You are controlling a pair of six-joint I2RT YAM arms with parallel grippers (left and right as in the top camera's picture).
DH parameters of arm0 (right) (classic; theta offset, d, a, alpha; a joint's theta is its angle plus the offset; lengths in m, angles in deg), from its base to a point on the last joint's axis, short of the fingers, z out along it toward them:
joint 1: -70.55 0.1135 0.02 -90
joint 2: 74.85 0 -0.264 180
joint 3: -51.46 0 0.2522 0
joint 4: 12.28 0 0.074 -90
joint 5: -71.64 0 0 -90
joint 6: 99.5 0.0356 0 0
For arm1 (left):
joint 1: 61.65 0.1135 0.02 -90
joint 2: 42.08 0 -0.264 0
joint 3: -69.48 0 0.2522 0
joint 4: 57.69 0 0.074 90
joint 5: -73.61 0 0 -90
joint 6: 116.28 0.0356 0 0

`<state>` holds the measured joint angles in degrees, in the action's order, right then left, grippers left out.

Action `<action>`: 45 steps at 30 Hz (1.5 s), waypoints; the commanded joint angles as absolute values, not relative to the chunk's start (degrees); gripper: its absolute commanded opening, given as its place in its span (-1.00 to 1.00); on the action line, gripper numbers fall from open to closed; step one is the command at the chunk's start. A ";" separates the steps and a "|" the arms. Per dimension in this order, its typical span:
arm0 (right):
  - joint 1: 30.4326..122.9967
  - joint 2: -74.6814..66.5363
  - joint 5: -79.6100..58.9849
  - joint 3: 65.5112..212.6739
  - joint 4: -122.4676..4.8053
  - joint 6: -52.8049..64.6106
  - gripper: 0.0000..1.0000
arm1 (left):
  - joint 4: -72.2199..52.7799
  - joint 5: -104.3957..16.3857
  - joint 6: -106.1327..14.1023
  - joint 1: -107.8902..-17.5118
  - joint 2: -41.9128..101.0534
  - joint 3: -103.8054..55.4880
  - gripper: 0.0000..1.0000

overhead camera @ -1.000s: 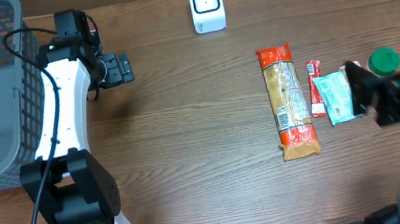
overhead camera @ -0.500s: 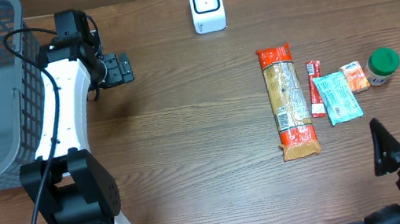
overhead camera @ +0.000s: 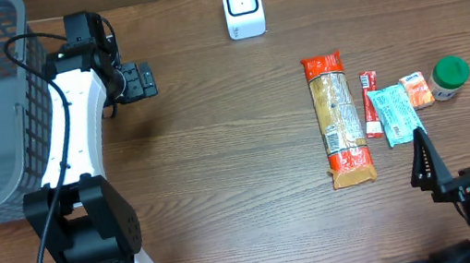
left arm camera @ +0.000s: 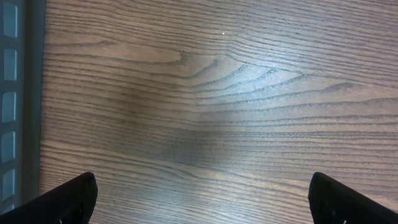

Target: Scan the item barcode

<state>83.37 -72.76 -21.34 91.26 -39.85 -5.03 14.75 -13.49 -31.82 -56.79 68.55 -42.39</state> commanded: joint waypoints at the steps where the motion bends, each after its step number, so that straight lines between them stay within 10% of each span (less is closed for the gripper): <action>1: 81.97 -74.68 -16.99 85.44 -28.96 -5.03 1.00 | 14.68 -12.99 -31.16 -56.79 68.18 -42.19 1.00; 21: 77.23 -74.68 -15.22 65.90 -6.80 2.71 1.00 | 14.68 -12.99 -31.16 -56.79 68.18 -42.19 1.00; 45: 77.23 -74.68 -15.24 65.66 -30.67 2.54 1.00 | 14.68 -12.99 -31.16 -56.79 68.18 -42.19 0.99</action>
